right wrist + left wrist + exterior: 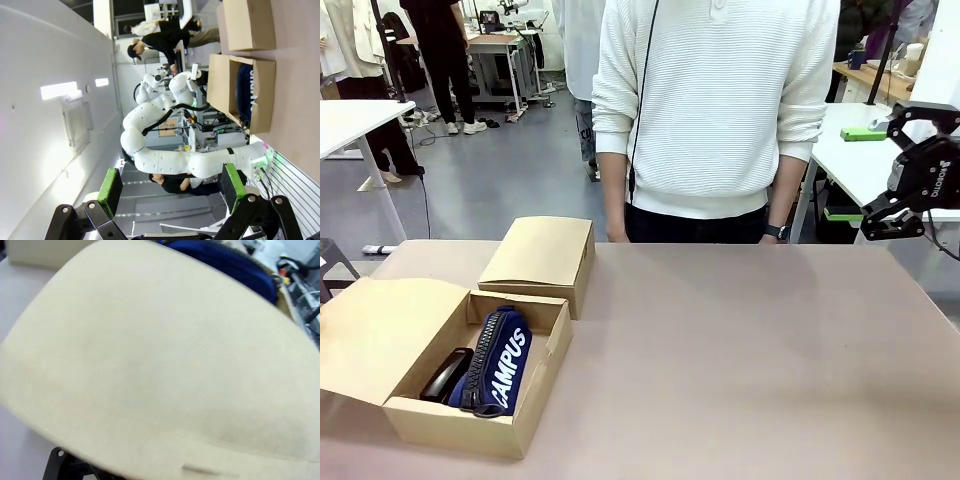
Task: Place items inside the box.
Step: Close the lid of the Mailer Box closest to the robot.
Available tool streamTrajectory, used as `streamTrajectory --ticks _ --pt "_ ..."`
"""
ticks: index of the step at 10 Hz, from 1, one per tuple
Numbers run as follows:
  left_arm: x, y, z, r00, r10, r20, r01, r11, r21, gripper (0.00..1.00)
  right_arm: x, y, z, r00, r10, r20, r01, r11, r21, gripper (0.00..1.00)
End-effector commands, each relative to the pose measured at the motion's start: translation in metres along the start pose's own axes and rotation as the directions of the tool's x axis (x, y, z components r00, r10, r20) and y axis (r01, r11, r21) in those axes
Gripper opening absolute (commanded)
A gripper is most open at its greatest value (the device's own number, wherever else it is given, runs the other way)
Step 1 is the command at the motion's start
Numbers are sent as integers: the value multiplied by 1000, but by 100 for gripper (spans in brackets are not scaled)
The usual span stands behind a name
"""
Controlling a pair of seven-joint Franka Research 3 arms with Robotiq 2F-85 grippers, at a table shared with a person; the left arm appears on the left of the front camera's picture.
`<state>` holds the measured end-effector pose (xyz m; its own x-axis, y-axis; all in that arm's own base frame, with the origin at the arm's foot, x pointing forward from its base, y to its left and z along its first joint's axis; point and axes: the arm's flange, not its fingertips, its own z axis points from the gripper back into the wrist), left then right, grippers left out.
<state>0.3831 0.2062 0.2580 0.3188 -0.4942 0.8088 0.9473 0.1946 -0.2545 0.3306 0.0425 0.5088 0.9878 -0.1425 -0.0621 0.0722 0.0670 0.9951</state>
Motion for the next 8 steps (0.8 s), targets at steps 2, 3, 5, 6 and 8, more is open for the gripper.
streamTrajectory --ticks 2,3,5,6,8 --pt "21 -23 2 994 -72 85 78 994 -74 100 0 4 -1 1000 6 3 -6 1000 21 100" --pt "28 -31 2 988 -82 131 97 989 -115 100 0 4 -1 1000 6 3 -6 1000 21 100" --pt "43 -54 1 976 -102 192 145 964 -224 100 0 4 -1 1000 6 3 -6 1000 21 100" --pt "50 -66 0 970 -108 219 168 945 -279 100 0 4 -1 1000 6 3 -6 1000 21 100" --pt "74 -91 -4 956 -125 264 214 915 -342 100 0 4 -1 1000 6 3 -6 1000 21 100"
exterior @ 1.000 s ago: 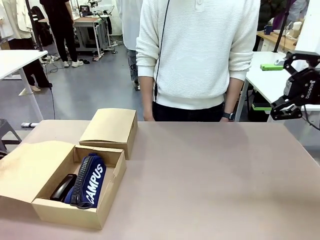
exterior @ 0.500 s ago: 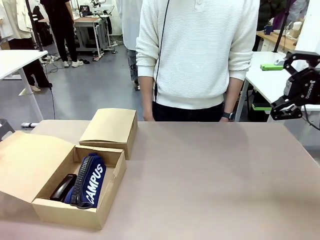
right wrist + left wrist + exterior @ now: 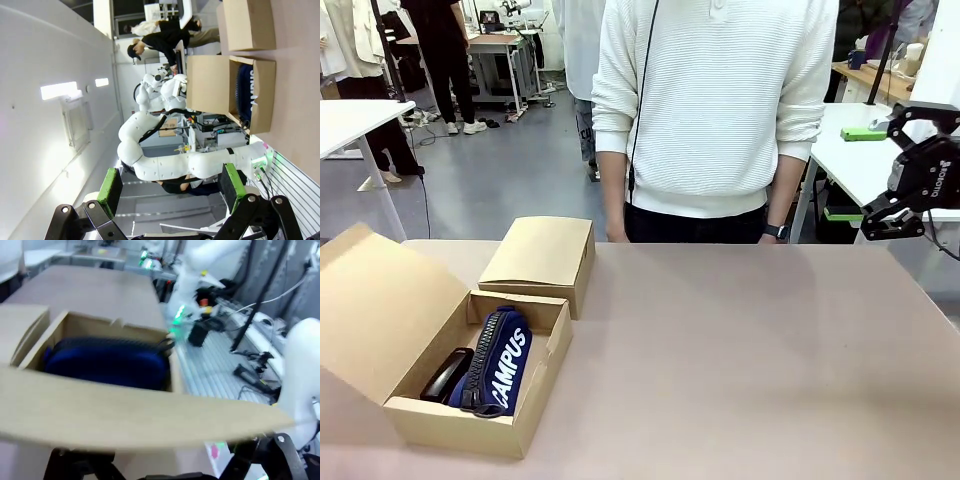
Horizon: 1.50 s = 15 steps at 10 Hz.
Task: Place items inside the box.
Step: Close the lid of the Mailer Box closest to the robot.
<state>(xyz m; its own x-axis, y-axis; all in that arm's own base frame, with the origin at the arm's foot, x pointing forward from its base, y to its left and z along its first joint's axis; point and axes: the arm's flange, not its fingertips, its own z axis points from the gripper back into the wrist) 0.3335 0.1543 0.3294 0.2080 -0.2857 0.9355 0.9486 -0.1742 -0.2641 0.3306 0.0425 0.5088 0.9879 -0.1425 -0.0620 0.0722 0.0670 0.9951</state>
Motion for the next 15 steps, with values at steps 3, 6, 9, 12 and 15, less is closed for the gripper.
streamTrajectory --ticks 3,6,9,12,15 --pt "40 -36 -51 995 -98 28 101 984 -150 100 0 4 -1 1000 6 3 -6 1000 21 100" --pt "54 -26 -120 991 -127 37 131 982 -140 100 0 4 -1 1000 6 3 -6 1000 21 100" --pt "61 -1 -170 989 -142 46 146 984 -98 100 0 4 -1 1000 6 3 -6 1000 21 100" --pt "79 22 -187 981 -182 65 178 982 66 100 0 4 -1 1000 6 3 -6 1000 21 100" --pt "57 51 -219 975 -221 -1 216 953 215 100 0 4 -1 1000 6 3 -6 1000 21 100"
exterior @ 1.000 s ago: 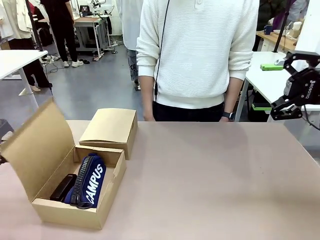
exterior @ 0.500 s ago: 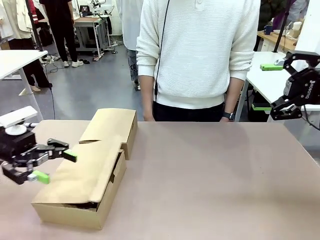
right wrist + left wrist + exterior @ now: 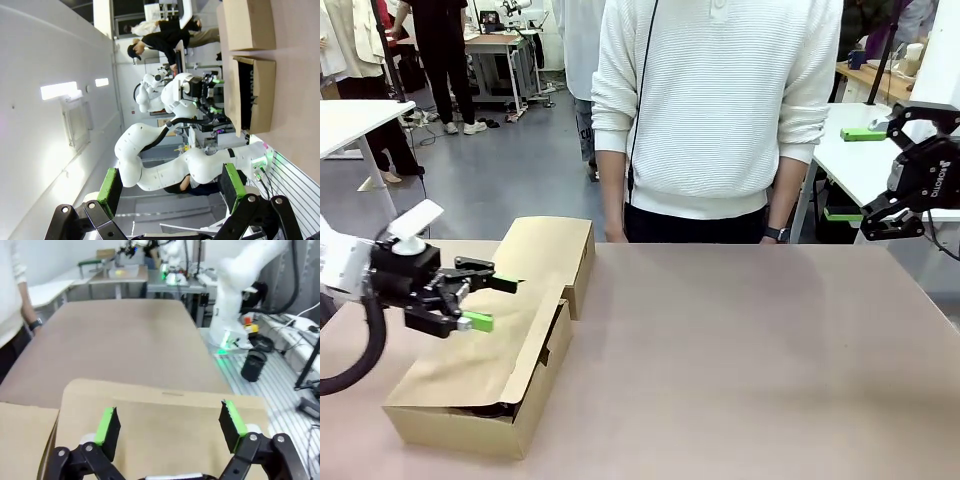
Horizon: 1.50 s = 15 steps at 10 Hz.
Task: Place items inside the box.
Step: Close the lid of the Mailer Box closest to the robot.
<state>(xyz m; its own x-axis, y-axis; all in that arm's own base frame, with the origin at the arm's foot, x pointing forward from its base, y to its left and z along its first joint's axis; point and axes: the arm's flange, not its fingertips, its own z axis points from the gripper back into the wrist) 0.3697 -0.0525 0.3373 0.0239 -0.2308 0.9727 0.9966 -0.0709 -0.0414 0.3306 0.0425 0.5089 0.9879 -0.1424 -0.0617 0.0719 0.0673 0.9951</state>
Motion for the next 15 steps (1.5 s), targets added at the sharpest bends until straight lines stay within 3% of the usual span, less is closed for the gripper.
streamTrajectory --ticks 1,5,8,10,11,13,14,15 --pt "-25 -26 -40 997 -54 -48 57 996 64 100 0 4 -1 1000 5 3 -5 1000 21 100" --pt "-37 -33 -33 992 -56 -116 61 998 36 100 0 4 -1 1000 5 3 -5 1000 21 100" --pt "-11 -40 -10 996 -41 -77 46 997 60 100 0 4 -1 1000 5 3 -5 1000 21 100" --pt "43 -54 47 964 242 -105 -238 970 48 100 0 4 -1 1000 5 3 -5 1000 21 100" --pt "55 -57 69 942 320 -98 -314 947 74 100 0 4 -1 1000 5 3 -5 1000 21 100" --pt "72 -59 109 824 559 -96 -554 829 70 100 0 4 -1 1000 5 3 -5 1000 21 100" --pt "82 -55 123 730 683 4 -681 728 77 100 0 4 -1 1000 5 3 -5 1000 21 100" --pt "92 -54 131 534 838 114 -846 529 74 100 0 4 -1 1000 5 3 -5 1000 21 100"
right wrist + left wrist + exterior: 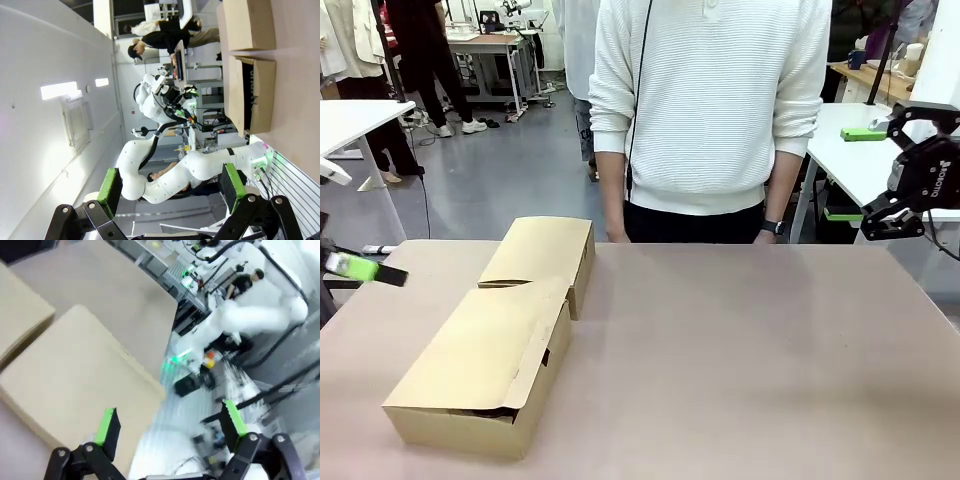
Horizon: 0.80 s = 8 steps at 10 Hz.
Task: Place items inside the box.
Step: Close the lid of the Mailer Box closest to the robot.
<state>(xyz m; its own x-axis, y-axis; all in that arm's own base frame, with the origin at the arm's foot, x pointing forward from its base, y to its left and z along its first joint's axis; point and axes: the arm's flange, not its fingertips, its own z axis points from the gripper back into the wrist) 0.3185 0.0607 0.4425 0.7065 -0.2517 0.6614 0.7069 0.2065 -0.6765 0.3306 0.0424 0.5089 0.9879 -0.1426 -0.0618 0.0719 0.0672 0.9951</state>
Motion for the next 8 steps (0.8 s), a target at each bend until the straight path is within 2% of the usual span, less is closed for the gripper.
streamTrajectory --ticks 1,2,3,4,5,8 --pt "26 -11 11 874 467 134 -451 883 -134 100 0 4 -1 1000 5 3 -5 1000 21 100" --pt "33 -11 20 781 603 160 -578 796 -177 100 0 4 -1 1000 5 3 -5 1000 21 100" --pt "39 -9 27 704 682 198 -644 730 -229 100 0 4 -1 1000 5 3 -5 1000 21 100" --pt "44 -9 38 664 740 112 -667 653 -357 100 0 4 -1 1000 5 3 -5 1000 21 100" --pt "25 -2 22 883 463 75 -456 885 -92 100 0 4 -1 1000 5 3 -5 1000 21 100" --pt "25 -2 22 883 463 75 -456 885 -92 100 0 4 -1 1000 5 3 -5 1000 21 100"
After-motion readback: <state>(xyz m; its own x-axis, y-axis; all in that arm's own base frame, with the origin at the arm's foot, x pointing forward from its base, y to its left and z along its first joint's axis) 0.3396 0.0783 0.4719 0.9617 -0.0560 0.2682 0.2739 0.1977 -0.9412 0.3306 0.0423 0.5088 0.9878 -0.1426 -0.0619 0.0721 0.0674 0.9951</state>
